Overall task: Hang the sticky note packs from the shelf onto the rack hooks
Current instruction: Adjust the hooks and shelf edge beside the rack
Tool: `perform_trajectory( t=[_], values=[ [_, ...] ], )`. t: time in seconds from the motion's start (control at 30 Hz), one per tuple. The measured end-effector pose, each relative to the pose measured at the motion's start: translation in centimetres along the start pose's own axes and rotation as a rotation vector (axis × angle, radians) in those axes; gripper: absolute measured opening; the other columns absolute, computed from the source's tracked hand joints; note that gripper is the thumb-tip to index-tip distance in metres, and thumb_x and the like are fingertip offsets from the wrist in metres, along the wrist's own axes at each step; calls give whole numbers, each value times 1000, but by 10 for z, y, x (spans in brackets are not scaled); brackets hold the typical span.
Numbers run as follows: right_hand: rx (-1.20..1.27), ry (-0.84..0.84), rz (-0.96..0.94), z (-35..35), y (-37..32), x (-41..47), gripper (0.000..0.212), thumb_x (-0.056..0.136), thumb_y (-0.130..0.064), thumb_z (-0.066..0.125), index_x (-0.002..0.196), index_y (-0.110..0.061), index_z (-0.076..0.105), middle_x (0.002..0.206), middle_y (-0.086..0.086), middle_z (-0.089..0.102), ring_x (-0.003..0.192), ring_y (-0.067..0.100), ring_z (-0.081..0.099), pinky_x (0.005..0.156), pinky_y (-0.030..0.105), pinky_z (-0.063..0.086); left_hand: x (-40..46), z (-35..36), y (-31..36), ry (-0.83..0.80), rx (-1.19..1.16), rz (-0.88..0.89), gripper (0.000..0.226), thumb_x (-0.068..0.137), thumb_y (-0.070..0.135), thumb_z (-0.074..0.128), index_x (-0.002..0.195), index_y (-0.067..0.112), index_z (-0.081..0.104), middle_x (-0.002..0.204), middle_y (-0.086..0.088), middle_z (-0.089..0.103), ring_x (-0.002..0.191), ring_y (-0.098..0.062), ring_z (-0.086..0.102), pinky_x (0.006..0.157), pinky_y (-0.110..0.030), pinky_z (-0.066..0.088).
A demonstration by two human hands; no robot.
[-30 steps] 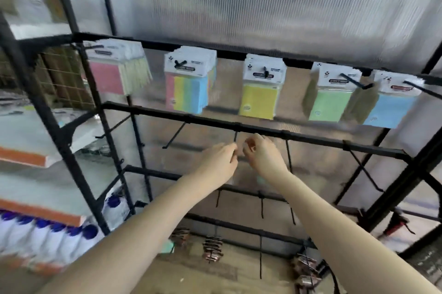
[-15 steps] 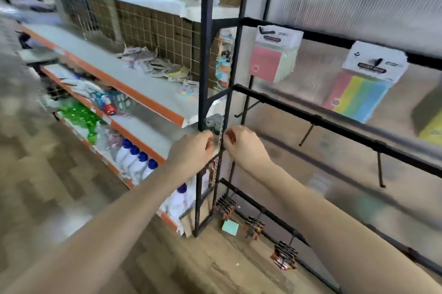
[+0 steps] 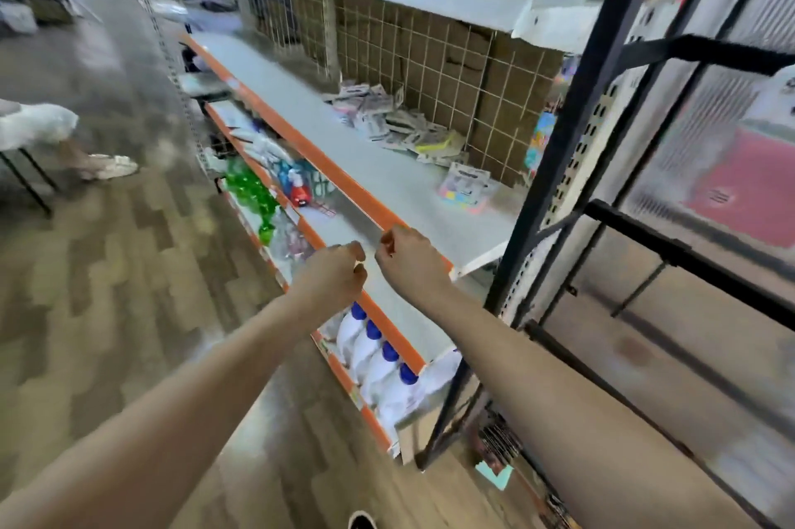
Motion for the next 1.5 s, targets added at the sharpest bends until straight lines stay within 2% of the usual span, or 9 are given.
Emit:
perform_trajectory(
  t=[0.2, 0.4, 0.57, 0.7, 1.1, 1.23, 1.33, 1.43, 1.5],
  values=[
    [97, 34, 151, 29, 13, 85, 23, 92, -16, 44, 107, -3, 55, 110, 17, 60, 102, 35, 57, 82, 40, 46, 74, -9, -38, 28, 24, -46, 32, 95, 22, 43, 125, 19, 54, 123, -7, 61, 109, -28, 58, 77, -31, 43],
    [155, 41, 216, 52, 23, 143, 23, 92, -17, 44, 108, -8, 58, 111, 11, 60, 101, 31, 57, 85, 40, 49, 140, -9, -61, 70, -2, -71, 34, 95, 20, 39, 125, 21, 53, 122, -6, 61, 106, -27, 58, 71, -30, 39],
    [141, 53, 249, 65, 34, 192, 26, 91, -13, 45, 113, -8, 59, 117, 11, 60, 109, 30, 55, 91, 40, 47, 200, -6, -62, 86, -47, 6, 34, 93, 18, 41, 123, 19, 55, 125, -7, 59, 110, -28, 56, 83, -38, 49],
    [99, 75, 291, 75, 44, 238, 28, 90, -10, 45, 115, -8, 58, 120, 12, 58, 113, 30, 53, 93, 38, 45, 261, 0, -69, 54, -86, 44, 36, 92, 18, 43, 127, 18, 53, 124, -9, 57, 112, -30, 55, 79, -35, 45],
    [-148, 74, 425, 106, 70, 375, 32, 94, -14, 47, 126, -9, 50, 138, 14, 42, 128, 30, 38, 103, 36, 34, 431, 18, -80, -142, -86, 356, 41, 91, 12, 44, 133, 15, 44, 133, -7, 48, 125, -25, 41, 92, -38, 39],
    [-301, 90, 422, 110, 80, 405, 40, 92, -18, 50, 130, -9, 46, 137, 12, 40, 129, 29, 34, 104, 38, 32, 471, 24, -78, -170, -75, 461, 42, 88, 7, 43, 131, 10, 45, 135, -9, 46, 128, -24, 37, 92, -37, 40],
    [-433, 103, 473, 113, 94, 414, 47, 92, -22, 50, 136, -8, 40, 140, 15, 36, 131, 32, 31, 108, 38, 28, 490, 36, -68, -195, -73, 555, 46, 86, 4, 45, 132, 7, 44, 137, -11, 45, 133, -25, 32, 100, -39, 37],
    [-544, 124, 555, 117, 106, 414, 52, 93, -25, 50, 138, -7, 34, 140, 17, 34, 132, 32, 30, 108, 38, 26, 503, 51, -51, -200, 18, 656, 52, 89, 10, 47, 140, 6, 37, 146, -12, 37, 142, -26, 20, 114, -39, 23],
    [-561, 133, 592, 119, 111, 415, 52, 95, -26, 48, 139, -5, 32, 144, 18, 31, 138, 32, 24, 112, 38, 22, 509, 58, -46, -160, 115, 676, 57, 90, 15, 49, 143, 6, 31, 150, -12, 29, 144, -27, 14, 117, -43, 16]
  ],
)
Point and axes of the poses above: each hand's wrist, its own x-axis towards the middle knuckle, its own z-axis out of the palm, y = z × x, the point moved 10 cm from there along x, towards the middle knuckle
